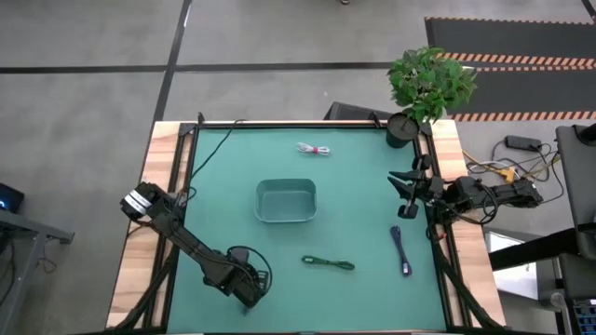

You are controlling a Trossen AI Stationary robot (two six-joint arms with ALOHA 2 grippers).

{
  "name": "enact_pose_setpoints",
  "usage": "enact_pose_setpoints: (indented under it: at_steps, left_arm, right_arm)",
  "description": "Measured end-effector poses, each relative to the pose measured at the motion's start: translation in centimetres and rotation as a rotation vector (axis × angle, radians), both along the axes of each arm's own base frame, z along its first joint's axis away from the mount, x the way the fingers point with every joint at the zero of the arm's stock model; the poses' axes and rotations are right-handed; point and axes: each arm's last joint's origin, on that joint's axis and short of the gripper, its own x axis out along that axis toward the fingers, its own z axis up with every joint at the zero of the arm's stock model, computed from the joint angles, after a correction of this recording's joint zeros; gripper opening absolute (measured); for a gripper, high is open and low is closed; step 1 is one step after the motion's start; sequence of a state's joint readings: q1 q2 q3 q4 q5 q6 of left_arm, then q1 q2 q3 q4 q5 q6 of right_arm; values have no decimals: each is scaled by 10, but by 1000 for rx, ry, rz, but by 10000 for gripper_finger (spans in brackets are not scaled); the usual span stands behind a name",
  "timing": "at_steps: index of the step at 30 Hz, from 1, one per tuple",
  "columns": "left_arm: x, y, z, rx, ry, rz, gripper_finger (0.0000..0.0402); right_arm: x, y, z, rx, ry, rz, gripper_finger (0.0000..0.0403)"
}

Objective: Pick and place USB-C Cables
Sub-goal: Put the blue black charger cable into the green bin

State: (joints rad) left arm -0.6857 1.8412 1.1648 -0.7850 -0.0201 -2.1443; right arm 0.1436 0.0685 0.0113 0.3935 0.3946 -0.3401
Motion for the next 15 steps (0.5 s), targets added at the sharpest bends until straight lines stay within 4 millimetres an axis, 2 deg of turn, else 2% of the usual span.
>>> enact_pose_setpoints:
  at_steps: [5,15]
  left_arm:
    - [1,-1,0,-9,-2,21,16]
    - [0,0,8,-19,-18,-26,18]
  right_arm:
    - [0,0,0,0,0,0,59]
    - [0,0,0,0,1,0,59]
